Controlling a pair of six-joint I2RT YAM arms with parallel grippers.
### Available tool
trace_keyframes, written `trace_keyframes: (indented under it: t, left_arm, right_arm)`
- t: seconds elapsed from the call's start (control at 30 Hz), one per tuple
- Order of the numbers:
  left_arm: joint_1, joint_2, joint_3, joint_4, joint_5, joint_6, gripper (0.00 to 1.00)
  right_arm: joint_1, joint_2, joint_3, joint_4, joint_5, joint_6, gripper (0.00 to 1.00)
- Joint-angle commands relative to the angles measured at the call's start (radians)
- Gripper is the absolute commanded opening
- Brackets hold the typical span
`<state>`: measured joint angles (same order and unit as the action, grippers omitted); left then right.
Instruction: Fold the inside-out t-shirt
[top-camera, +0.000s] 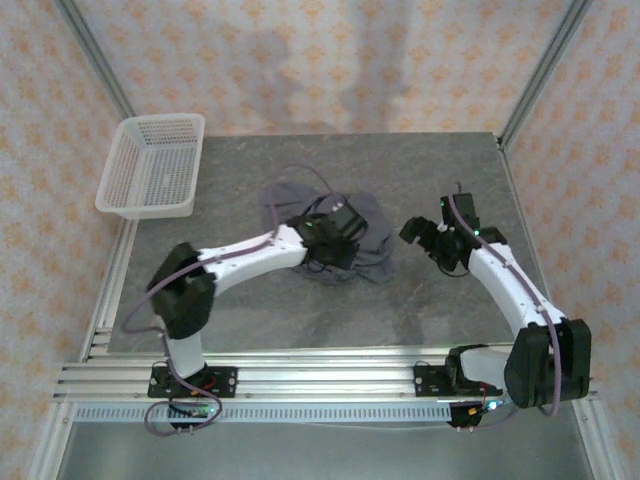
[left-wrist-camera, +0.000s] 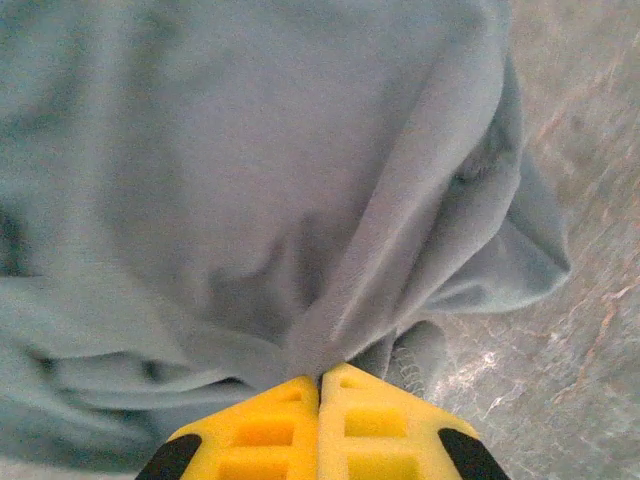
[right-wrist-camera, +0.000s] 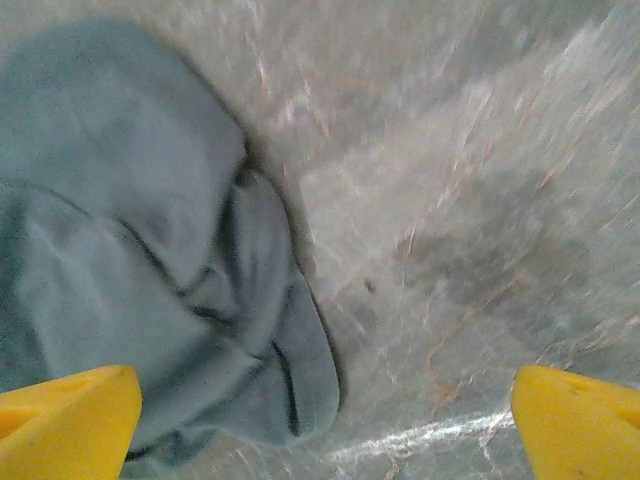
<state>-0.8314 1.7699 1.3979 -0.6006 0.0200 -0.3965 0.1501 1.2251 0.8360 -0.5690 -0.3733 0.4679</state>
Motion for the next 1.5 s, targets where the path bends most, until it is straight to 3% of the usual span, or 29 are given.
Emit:
trace_keyframes:
  t: [0.0, 0.2, 0.5, 0.57, 0.67, 0.7, 0.87, 1.0, 1.1, 1.2, 1.4, 1.47]
  left_arm:
    - [0.065, -0.107, -0.08, -0.034, -0.022, -0.034, 0.0]
    - [0.114, -0.193, -0.157, -0.007, 0.023, -0.055, 0.0]
    - [0.152, -0.234, -0.161, 0.003, 0.017, -0.169, 0.0]
    - [0.159, -0.241, -0.152, 0.002, 0.021, -0.173, 0.0]
    - [0.188, -0.272, -0.126, -0.012, 0.022, -0.171, 0.0]
    - [0.208, -0.299, -0.105, -0.029, 0.011, -0.165, 0.0]
    - [0.383, -0.484, 0.085, -0.127, -0.071, -0.101, 0.0]
    - [0.5, -0.569, 0.299, -0.193, -0.223, -0.013, 0.0]
    - [0.521, -0.583, 0.425, -0.229, -0.34, 0.075, 0.0]
    - [0.528, -0.58, 0.52, -0.274, -0.388, 0.127, 0.0]
    - [0.528, -0.614, 0.574, -0.309, -0.501, 0.197, 0.0]
    - [0.528, -0.625, 0.606, -0.307, -0.519, 0.218, 0.0]
  right_arm:
    - [0.063, 0.027, -0.046, 0.079, -0.079, 0.012, 0.95]
    - [0.222, 0.147, -0.068, 0.231, -0.097, 0.01, 0.93]
    - [0.247, 0.293, -0.082, 0.259, -0.03, -0.02, 0.72]
    - [0.252, 0.313, -0.078, 0.261, -0.027, -0.025, 0.54]
    - [0.252, 0.312, -0.045, 0.226, 0.005, -0.028, 0.06]
    - [0.252, 0.288, -0.017, 0.18, 0.046, -0.031, 0.0]
    - [0.189, -0.032, 0.156, -0.001, 0.258, -0.037, 0.0]
    - [0.087, -0.228, 0.33, -0.071, 0.41, -0.084, 0.0]
    - [0.057, -0.268, 0.427, -0.117, 0.472, -0.119, 0.0]
    - [0.055, -0.294, 0.483, -0.126, 0.47, -0.117, 0.0]
    - [0.055, -0.343, 0.659, -0.131, 0.595, -0.131, 0.0]
    - [0.055, -0.35, 0.734, -0.107, 0.582, -0.179, 0.0]
